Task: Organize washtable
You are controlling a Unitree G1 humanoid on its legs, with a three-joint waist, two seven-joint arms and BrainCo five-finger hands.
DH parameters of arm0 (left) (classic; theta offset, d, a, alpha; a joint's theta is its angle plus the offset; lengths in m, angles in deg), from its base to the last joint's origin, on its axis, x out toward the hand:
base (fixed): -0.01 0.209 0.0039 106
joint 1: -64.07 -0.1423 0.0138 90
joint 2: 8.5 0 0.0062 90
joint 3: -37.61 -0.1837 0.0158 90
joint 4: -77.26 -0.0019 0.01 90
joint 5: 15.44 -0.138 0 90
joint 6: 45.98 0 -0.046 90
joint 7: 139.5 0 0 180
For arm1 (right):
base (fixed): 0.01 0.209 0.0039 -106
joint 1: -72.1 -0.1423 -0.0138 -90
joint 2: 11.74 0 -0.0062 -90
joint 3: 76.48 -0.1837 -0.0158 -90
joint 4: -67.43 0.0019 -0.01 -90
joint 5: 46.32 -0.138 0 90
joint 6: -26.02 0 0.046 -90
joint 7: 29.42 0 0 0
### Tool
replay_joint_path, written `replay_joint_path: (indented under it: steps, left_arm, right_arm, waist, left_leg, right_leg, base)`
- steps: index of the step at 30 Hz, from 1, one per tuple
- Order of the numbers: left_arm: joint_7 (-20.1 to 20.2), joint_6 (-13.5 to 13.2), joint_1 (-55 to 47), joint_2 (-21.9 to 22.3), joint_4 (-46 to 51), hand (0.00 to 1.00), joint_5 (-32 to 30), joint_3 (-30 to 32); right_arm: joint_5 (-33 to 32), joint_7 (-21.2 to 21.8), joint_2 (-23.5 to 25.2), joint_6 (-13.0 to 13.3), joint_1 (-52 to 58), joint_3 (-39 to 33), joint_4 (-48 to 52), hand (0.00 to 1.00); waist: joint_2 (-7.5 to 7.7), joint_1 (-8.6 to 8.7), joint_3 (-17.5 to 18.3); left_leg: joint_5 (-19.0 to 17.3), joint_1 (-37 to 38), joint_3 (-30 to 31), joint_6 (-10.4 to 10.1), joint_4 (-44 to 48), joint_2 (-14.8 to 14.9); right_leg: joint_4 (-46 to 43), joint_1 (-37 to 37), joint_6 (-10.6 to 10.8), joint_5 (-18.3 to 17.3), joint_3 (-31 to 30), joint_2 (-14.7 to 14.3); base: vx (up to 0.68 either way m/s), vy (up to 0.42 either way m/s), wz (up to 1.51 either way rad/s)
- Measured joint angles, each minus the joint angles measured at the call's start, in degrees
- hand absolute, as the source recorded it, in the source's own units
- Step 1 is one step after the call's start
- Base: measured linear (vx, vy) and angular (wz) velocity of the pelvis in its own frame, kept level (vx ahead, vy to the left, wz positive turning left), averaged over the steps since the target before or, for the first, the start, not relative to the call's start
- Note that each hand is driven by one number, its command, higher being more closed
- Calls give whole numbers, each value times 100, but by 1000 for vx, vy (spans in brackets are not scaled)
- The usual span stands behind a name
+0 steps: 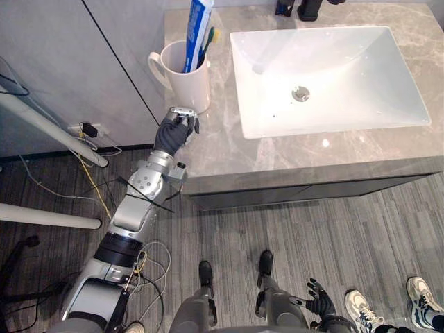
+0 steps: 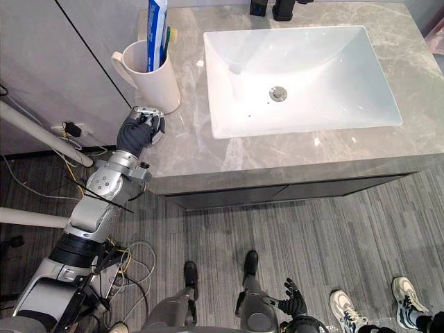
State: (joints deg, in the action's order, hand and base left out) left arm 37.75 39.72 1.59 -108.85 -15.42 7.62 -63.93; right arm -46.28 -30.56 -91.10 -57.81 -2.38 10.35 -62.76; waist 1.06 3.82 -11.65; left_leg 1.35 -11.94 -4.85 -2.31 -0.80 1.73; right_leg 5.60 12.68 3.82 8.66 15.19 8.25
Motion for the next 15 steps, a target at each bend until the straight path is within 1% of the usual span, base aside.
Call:
replay_joint_path:
  steps: [2,6,8,10,15]
  left_arm:
    - [1,-8,24,-1,0,100,116,-3]
    - [4,-15,130,-26,0,100,155,-29]
    - [-7,-12,325,-131,-17,100,157,-141]
    - [-26,-12,457,-139,-38,100,153,-180]
    - [-147,-20,1048,-139,-454,100,114,-192]
  right_arm:
    - [-2,0,0,5,0,0,1,0]
    - [-2,0,1,13,-2,0,8,0]
    - [-3,0,11,14,-7,2,9,0]
    - [-3,1,16,14,-15,2,15,0]
    - [-7,-5,16,12,-44,83,68,0]
  waist:
    - [5,-1,-19]
    - [20,0,-54]
    - [50,-2,-123]
    - [67,2,-176]
    - [142,9,-300]
  left_leg:
    - [0,0,-2,0,1,1]
    - [0,-40,-9,0,9,2]
    - [0,-66,-11,0,21,3]
    - [-1,-89,-10,0,41,0]
    - [-1,-165,-3,0,96,-21]
  right_leg:
    - [0,1,-1,0,-2,-1]
    - [0,41,-2,0,-10,-2]
    - [0,62,-3,1,-11,-5]
    - [0,73,-3,2,-9,-3]
    - [-1,115,-20,15,-3,-8]
  base:
    - [0,0,0]
    - [0,0,0]
    - [0,0,0]
    - [0,0,0]
    - [0,0,0]
